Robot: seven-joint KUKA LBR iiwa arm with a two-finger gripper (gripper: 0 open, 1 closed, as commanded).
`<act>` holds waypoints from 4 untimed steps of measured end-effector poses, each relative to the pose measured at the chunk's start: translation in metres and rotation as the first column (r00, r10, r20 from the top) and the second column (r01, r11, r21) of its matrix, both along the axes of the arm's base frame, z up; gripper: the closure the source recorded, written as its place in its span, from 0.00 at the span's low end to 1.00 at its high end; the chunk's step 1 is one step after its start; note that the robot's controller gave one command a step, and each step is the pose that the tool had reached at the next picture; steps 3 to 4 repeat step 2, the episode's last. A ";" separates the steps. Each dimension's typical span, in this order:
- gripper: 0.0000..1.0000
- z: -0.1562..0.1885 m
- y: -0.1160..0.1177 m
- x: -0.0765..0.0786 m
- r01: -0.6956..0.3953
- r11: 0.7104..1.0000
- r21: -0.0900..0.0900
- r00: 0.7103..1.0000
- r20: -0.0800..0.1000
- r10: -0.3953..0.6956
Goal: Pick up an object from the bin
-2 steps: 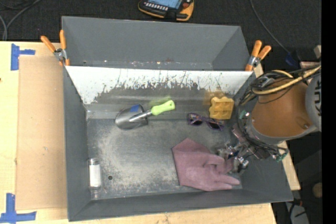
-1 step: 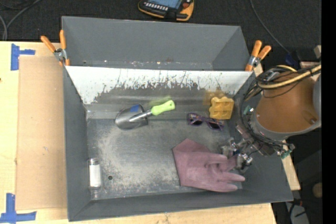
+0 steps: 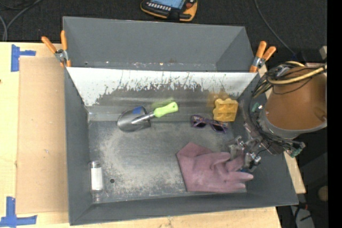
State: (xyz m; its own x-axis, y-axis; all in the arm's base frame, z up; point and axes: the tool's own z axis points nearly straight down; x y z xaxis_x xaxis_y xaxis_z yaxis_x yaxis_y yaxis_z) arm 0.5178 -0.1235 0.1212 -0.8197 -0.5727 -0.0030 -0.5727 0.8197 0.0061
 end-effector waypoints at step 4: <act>1.00 0.030 0.001 0.000 0.004 1.000 0.001 1.000 0.000 -0.004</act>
Offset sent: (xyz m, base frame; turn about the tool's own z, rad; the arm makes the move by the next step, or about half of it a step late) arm 0.0000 0.0004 0.0180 0.0019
